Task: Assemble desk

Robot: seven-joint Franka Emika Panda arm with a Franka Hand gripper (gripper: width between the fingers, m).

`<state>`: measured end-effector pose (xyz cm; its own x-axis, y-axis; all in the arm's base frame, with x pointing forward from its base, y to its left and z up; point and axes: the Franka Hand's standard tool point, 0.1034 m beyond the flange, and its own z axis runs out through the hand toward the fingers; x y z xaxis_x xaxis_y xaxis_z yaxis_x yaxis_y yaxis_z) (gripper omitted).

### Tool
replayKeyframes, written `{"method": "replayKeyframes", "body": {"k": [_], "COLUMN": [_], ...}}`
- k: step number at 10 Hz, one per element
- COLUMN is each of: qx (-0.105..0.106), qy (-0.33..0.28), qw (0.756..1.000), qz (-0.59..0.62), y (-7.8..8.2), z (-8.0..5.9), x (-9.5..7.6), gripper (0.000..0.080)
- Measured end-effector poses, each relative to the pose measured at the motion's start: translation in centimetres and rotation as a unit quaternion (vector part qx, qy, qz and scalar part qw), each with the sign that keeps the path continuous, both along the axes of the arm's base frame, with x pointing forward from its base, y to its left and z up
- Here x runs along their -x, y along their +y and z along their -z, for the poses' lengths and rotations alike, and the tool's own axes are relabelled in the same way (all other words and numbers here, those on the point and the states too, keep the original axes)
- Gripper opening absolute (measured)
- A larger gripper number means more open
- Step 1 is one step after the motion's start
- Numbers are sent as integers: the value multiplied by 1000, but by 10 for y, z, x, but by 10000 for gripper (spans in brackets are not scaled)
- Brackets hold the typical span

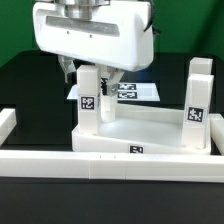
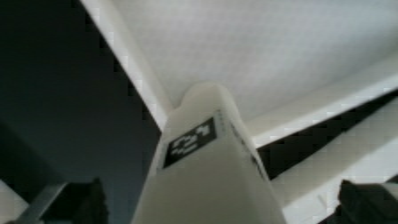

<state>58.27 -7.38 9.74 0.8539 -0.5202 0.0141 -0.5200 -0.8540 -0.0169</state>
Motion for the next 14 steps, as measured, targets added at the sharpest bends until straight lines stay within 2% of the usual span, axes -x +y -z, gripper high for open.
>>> {"method": "replayKeyframes", "body": {"k": [7,9,10,11,14], "qx": [9,9,9,9,8], "qy": [1,1,1,1,0], "qw": [977,977,977,977,982], "qz": [-215,-213,-213,-211,-187], "y": [-1,-2,-2,-2,-2], "z": [0,0,0,0,0], "x": [0,0,0,0,0], "gripper": [649,401,401,288,288]}}
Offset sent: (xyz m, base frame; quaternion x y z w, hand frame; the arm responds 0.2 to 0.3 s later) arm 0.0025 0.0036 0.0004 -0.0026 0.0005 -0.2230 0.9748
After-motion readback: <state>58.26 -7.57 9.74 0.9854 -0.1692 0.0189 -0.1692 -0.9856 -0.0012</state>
